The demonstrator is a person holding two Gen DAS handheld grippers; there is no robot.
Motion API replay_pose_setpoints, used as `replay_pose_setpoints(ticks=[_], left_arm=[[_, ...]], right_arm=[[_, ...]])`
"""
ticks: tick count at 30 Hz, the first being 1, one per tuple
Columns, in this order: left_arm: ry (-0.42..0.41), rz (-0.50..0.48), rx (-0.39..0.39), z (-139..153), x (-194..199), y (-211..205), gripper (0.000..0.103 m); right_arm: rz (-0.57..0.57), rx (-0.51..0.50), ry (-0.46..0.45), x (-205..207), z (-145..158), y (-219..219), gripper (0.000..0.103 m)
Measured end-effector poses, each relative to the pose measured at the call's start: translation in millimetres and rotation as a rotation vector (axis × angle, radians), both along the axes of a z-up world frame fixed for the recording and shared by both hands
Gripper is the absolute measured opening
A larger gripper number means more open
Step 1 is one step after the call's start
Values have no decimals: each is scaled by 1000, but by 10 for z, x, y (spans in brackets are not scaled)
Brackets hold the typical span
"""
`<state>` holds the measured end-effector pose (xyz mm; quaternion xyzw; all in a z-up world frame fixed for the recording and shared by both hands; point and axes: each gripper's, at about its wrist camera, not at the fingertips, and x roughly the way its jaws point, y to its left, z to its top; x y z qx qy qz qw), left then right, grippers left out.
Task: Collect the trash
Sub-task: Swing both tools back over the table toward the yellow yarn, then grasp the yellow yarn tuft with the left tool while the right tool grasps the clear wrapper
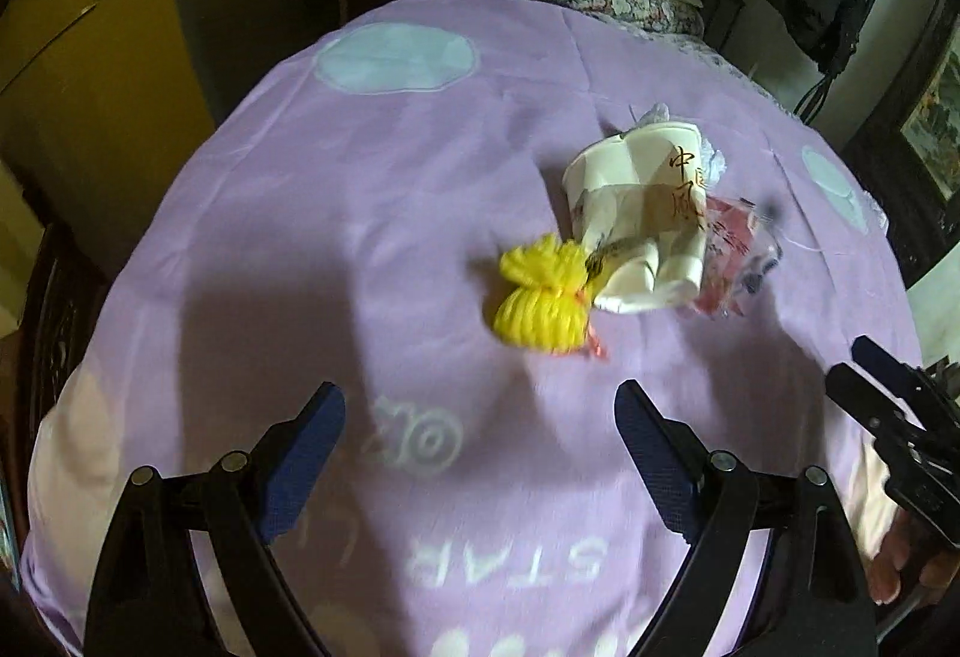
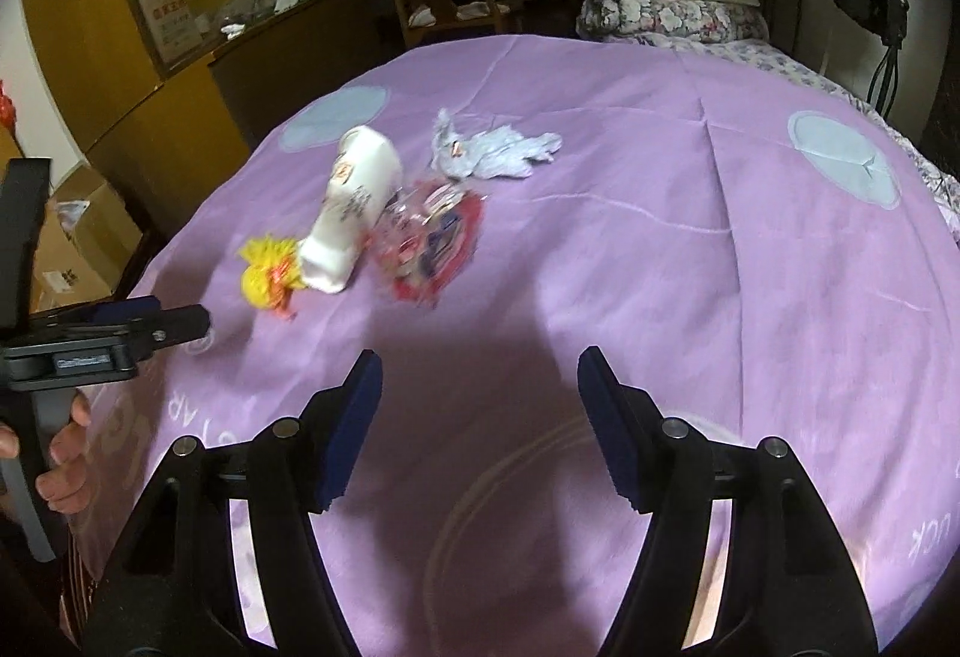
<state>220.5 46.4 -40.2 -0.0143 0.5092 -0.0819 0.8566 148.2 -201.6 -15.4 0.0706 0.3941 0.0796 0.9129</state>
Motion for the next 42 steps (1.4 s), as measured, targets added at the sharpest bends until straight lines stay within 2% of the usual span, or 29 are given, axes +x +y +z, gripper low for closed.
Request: replay_pose_setpoints(ticks=[3, 9, 11, 12, 13, 14, 15, 16, 22, 28, 31, 36, 38, 41, 42], left_arm=[[3, -16, 27, -67, 139, -114, 88], [24, -45, 34, -175, 355, -266, 80], [33, -52, 43, -230, 426, -313, 72], [42, -56, 36, -249, 443, -312, 63], [56, -59, 24, -282, 468, -315, 51], [58, -60, 25, -291, 472, -319, 47], [51, -65, 28, -287, 458, -322, 38], [46, -72, 28, -276, 441, -325, 36], [12, -100, 20, -172, 212, -216, 33], [-7, -98, -22, -95, -56, -80, 33], [0, -94, -38, -95, -96, -30, 33], [1, -76, -52, -105, -121, 54, 33], [7, -71, -59, -108, -128, 76, 33], [16, -61, -69, -110, -135, 113, 33], [16, -59, -70, -105, -141, 121, 33]], right_arm=[[-1, -6, -3, 53, -19, -26, 68], [-8, 5, 6, 141, -83, -96, 68], [-9, 1, 4, 159, -94, -96, 68], [-10, -1, 3, 163, -92, -91, 68], [-10, -2, 2, 176, -95, -88, 68], [-11, -1, 0, 193, -95, -82, 68], [-11, -1, -1, 211, -95, -77, 68], [-8, 1, -2, 247, -91, -59, 68], [4, 34, 19, 455, -98, 67, 68], [-18, 80, 47, 755, -133, 165, 68], [-15, 120, 75, 891, -177, 206, 68], [-18, 126, 102, 1034, -244, 289, 67], [13, 145, 127, 1068, -271, 330, 50], [31, 111, 129, 1009, -224, 397, 20], [41, 107, 125, 971, -201, 407, 5]])
